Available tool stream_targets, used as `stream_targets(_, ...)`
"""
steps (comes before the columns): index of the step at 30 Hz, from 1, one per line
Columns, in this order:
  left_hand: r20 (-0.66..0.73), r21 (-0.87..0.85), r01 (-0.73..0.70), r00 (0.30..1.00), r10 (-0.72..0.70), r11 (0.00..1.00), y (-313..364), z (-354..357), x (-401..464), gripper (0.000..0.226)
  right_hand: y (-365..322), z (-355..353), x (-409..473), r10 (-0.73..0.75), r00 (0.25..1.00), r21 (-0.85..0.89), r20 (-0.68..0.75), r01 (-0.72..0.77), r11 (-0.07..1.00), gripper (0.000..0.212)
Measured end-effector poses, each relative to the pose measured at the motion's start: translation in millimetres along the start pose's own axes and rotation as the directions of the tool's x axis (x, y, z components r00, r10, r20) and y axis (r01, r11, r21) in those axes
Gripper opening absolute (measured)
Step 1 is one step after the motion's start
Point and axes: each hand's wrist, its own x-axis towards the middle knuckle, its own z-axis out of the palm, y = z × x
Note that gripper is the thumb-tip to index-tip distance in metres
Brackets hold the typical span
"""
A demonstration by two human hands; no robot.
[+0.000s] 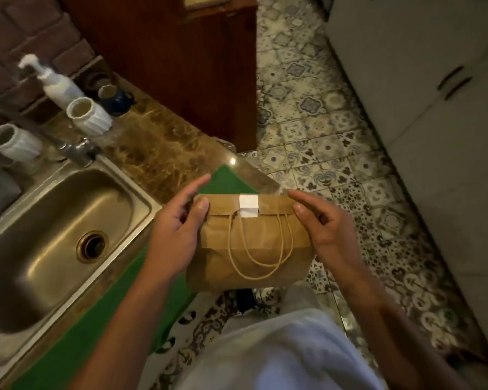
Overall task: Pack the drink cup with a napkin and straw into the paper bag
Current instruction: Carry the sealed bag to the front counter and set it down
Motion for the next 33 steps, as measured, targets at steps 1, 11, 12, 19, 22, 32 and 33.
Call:
stream_targets(1,0.051,-0.007,0.004,0.999,-0.004,1.0,3.3,13.3,0.5,0.039,2.4,-13.4,-9.5,0.024,0.999,-0.016,-0.043,-0.025,1.0,0.03)
stream_targets(11,0.419,-0.013,0.009,0.908,-0.003,1.0,33.5,172.5,3.3,0.018,30.8,-146.1,-91.2,0.175,0.842,0.06,-0.51,-0.169,0.984,0.024)
stream_targets(12,0.449,-0.018,-0.006,0.893,0.013,1.0,39.1,194.0,3.1,0.018,31.8,-163.7,-98.3,0.184,0.816,0.074,-0.548,-0.172,0.982,0.024)
stream_targets(19,0.648,-0.077,-0.188,0.737,0.192,0.979,92.9,345.9,-9.7,0.029,40.9,-293.9,-143.2,0.093,0.631,-0.018,-0.77,-0.168,0.986,0.022)
stream_targets(22,0.699,-0.113,-0.239,0.671,0.248,0.964,116.8,408.8,-19.4,0.026,40.2,-350.5,-160.0,0.039,0.569,-0.068,-0.821,-0.165,0.984,0.021)
stream_targets(32,0.786,-0.311,-0.365,0.421,0.453,0.878,222.6,573.5,-31.3,0.023,13.6,-503.3,-182.9,-0.166,0.362,-0.243,-0.917,-0.177,0.954,0.019)
stream_targets(33,0.787,-0.332,-0.389,0.387,0.48,0.859,232.5,587.2,-29.1,0.023,10.8,-515.1,-181.5,-0.181,0.343,-0.255,-0.922,-0.183,0.949,0.02)
